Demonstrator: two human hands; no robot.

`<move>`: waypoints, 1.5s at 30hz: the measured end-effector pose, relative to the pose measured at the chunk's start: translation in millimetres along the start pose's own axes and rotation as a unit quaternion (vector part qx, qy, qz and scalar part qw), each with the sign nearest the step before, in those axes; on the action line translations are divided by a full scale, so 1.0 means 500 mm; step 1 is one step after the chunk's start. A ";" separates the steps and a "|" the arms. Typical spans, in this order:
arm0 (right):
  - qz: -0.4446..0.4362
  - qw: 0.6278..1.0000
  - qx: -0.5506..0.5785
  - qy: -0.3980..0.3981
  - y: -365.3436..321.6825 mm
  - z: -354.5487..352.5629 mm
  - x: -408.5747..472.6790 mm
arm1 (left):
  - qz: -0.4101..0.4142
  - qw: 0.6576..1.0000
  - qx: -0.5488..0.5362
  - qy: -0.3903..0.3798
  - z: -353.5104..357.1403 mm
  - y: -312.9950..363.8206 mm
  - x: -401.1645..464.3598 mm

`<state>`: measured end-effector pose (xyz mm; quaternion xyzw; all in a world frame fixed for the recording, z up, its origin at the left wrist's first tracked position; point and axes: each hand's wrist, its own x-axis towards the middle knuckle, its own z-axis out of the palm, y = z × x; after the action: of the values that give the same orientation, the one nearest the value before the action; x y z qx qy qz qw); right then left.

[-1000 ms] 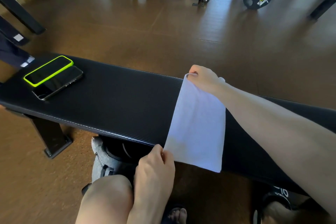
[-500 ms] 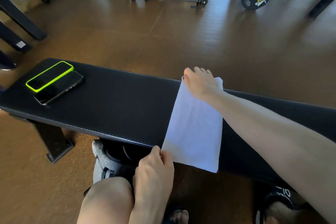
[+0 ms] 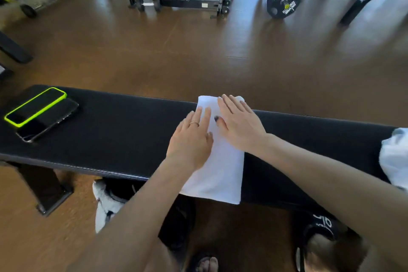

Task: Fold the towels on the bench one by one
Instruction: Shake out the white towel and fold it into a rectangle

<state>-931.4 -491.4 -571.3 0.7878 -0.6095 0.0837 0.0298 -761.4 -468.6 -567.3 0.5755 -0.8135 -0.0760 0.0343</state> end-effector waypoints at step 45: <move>-0.205 0.973 -0.017 -0.105 -0.077 -0.053 -0.302 | 0.314 0.943 0.078 -0.073 -0.043 -0.085 -0.179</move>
<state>-933.7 -333.5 -568.7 0.8999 -0.4358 -0.0181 -0.0040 -688.8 -399.7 -550.1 0.2843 -0.9567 -0.0388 -0.0479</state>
